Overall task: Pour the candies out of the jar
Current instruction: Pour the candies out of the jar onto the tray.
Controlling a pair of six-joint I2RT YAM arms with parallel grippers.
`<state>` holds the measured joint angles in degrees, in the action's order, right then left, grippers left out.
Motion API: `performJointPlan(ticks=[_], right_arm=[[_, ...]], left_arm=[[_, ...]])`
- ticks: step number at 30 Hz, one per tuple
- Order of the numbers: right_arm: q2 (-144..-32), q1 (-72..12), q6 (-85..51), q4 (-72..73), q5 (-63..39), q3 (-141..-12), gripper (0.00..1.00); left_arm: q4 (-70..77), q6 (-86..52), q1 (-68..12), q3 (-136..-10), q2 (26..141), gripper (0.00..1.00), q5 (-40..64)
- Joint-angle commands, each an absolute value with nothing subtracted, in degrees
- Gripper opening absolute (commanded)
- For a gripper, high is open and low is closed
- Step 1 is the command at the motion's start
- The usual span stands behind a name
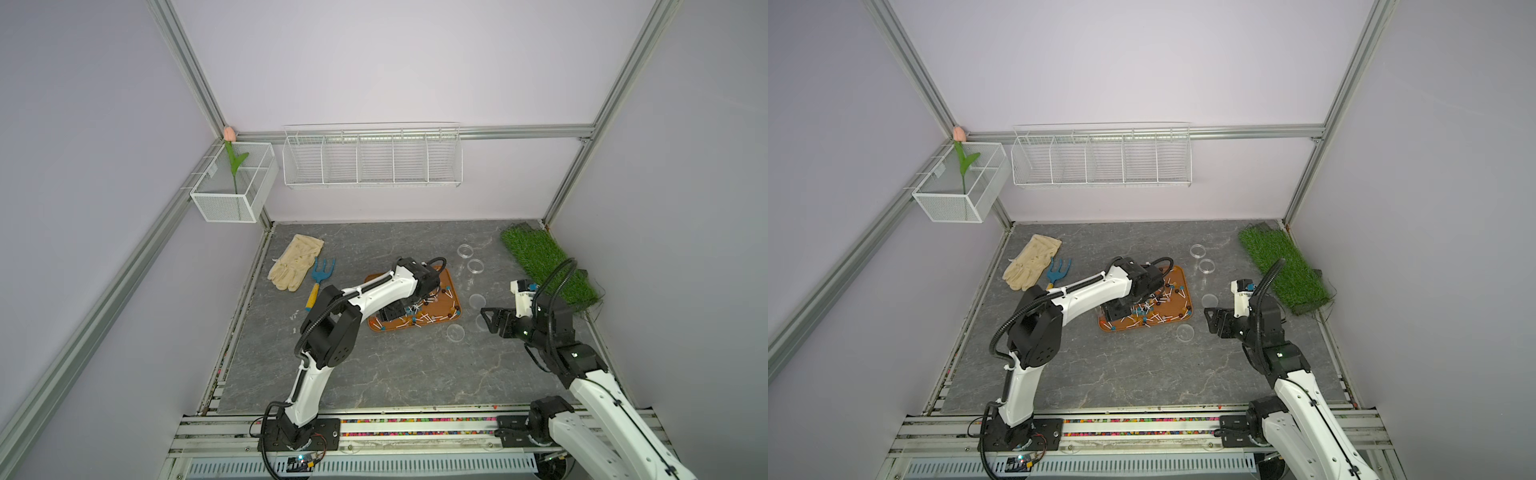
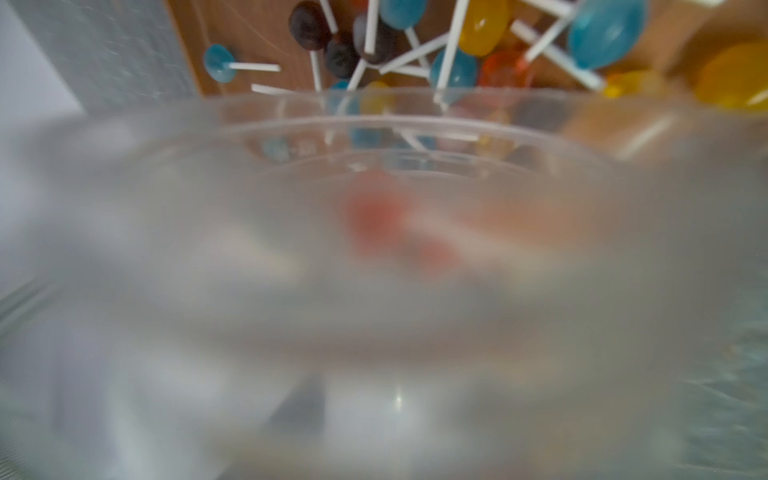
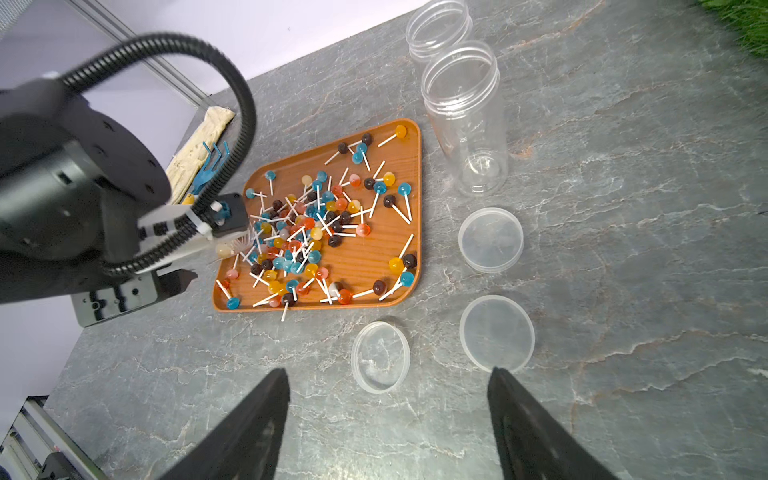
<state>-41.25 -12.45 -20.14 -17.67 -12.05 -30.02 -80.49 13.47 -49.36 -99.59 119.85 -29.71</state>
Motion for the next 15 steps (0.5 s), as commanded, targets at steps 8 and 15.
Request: performJointPlan(ticks=[8,15], right_arm=[[-39.7,-12.2,-21.3,-16.3,-12.6,-27.2,0.78],[-39.8,-12.1,-21.5,-16.4,-12.6,-26.8,0.78]], left_arm=[[-65.6,11.0,-47.0,-91.3,105.3,0.52,-0.3],[-65.7,9.8,-48.0,-89.6,104.5,0.47,-17.7]])
